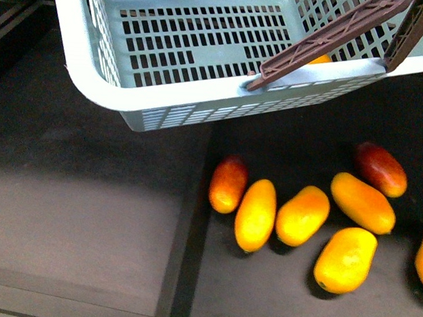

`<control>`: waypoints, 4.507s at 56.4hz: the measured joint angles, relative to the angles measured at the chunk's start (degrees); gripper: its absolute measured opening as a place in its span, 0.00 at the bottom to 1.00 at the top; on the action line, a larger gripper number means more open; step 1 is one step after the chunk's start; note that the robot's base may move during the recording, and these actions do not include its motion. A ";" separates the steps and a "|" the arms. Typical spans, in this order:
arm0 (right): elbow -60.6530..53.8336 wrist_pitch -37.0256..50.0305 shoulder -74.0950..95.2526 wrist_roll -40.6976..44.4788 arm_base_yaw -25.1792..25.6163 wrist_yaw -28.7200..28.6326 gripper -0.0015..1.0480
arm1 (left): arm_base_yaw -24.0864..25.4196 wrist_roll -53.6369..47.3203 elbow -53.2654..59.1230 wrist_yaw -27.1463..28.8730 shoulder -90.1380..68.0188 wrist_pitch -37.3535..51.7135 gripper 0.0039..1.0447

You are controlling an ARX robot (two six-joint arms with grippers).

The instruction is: Pick lemon and mango into basket

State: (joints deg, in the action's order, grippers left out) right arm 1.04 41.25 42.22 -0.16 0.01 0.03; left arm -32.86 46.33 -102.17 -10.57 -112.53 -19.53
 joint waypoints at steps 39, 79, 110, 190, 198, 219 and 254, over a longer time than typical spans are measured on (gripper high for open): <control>11.58 -25.07 11.37 -8.70 11.52 17.75 0.92 | 0.37 -0.24 0.00 0.26 0.02 -0.02 0.05; 33.92 -6.69 75.63 35.50 25.05 -5.31 0.92 | -0.09 -0.15 0.00 0.00 0.02 -0.02 0.05; 47.41 -6.62 94.36 29.18 18.82 -3.61 0.92 | -0.02 -0.20 0.00 0.07 0.02 -0.02 0.05; 45.03 -3.04 91.17 14.60 23.61 -9.86 0.49 | -0.04 -0.17 0.00 0.00 0.02 -0.02 0.05; 40.94 -3.10 84.32 15.65 26.34 -13.51 0.49 | -0.04 -0.17 0.00 -0.04 0.02 -0.02 0.05; 33.79 -13.03 57.24 18.91 35.67 -26.84 0.49 | -0.04 -0.17 0.00 0.00 0.02 -0.02 0.05; 37.33 -12.55 40.28 9.51 9.09 -16.57 0.48 | -0.04 -0.17 0.00 0.02 0.02 -0.02 0.05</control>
State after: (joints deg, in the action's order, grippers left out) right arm 38.37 28.71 82.50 9.34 9.10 -16.53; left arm -32.91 46.15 -102.17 -10.55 -112.51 -19.55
